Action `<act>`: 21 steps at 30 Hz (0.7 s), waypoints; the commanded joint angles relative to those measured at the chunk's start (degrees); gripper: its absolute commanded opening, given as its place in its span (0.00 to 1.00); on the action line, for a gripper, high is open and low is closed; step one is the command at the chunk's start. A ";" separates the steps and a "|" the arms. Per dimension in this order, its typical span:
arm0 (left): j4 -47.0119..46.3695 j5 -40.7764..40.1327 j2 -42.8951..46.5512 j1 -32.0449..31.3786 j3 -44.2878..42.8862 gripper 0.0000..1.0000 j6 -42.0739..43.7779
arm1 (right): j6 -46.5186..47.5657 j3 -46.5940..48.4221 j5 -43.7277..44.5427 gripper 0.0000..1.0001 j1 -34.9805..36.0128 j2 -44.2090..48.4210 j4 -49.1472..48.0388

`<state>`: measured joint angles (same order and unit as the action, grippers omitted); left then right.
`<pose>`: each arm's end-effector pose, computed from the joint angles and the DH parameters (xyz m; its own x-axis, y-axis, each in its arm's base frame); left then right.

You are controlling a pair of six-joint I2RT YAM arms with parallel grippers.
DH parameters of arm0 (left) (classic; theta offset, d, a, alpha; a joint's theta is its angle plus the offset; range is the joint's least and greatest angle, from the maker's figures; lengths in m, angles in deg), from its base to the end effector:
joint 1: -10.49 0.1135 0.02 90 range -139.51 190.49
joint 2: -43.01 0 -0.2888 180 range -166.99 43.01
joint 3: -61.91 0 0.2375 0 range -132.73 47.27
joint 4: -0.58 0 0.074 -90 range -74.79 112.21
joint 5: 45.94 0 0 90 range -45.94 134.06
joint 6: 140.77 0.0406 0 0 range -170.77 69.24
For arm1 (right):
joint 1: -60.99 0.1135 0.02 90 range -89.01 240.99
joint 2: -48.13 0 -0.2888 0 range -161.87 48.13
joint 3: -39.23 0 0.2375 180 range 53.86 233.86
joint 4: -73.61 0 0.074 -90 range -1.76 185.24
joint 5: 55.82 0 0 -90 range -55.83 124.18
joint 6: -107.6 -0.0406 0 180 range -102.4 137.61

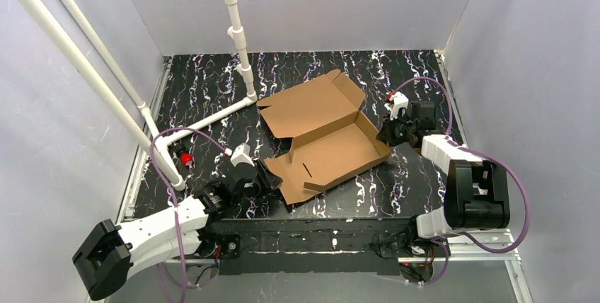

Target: Fold the paper box

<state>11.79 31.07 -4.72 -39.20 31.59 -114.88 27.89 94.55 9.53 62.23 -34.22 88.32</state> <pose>0.1053 -0.1100 0.2017 -0.6889 -0.5430 -0.4802 -0.0101 0.6695 -0.7427 0.2754 0.0229 0.2180 -0.5958 -0.1753 -0.7838 -0.4444 0.8848 0.1399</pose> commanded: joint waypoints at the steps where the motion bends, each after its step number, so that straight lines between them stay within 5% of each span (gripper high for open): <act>1: -4.23 4.00 -2.69 2.04 -3.51 0.27 1.72 | -0.72 0.36 -1.90 0.13 -0.18 1.23 -0.16; 6: -5.05 6.16 -3.21 2.53 -5.55 0.01 4.75 | -0.78 0.42 -1.90 0.13 -0.18 0.96 -0.16; 21: -8.19 15.05 -13.62 2.65 -15.94 0.00 11.33 | -2.85 -0.43 -3.29 0.12 -1.36 0.78 -1.13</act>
<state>6.11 41.25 -14.55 -36.51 19.53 -106.01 26.97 94.52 9.53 60.78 -34.22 88.30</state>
